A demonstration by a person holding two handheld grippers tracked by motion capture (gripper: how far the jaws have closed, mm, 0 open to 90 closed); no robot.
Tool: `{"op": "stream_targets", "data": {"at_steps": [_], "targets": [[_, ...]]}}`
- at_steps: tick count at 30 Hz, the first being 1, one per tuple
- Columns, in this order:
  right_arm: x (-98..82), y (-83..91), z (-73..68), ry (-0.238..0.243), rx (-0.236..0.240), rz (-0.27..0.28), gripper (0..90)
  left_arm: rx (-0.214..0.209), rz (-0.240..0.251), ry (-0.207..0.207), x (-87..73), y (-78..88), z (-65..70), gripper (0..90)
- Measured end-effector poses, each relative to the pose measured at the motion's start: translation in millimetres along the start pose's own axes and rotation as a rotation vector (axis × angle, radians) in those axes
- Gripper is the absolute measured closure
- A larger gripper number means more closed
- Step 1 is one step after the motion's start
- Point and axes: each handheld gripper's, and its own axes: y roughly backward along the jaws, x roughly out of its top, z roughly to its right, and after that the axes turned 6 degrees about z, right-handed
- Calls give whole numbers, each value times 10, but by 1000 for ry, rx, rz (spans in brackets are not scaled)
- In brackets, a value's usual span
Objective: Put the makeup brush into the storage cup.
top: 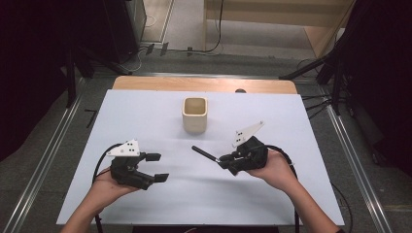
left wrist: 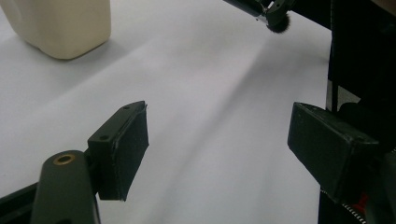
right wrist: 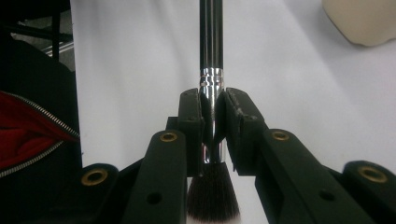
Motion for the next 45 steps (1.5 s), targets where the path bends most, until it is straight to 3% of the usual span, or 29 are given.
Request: {"op": "stream_targets", "data": {"at_steps": [13,20,27,34,45], "targets": [[-99,58,-12,2,7,-42,789,-22,-31,-17,77,-83,23,213],[-35,-67,-27,28,34,-120,789,-37,-77,-21,116,-181,-4,216],[49,-165,1,73,20,-182,789,-47,-137,-33,163,-288,-24,221],[148,-238,-17,107,32,-263,789,-58,-152,-35,206,-351,-26,221],[262,-357,-63,161,47,-346,790,-77,-181,-39,246,-453,-17,223]]}}
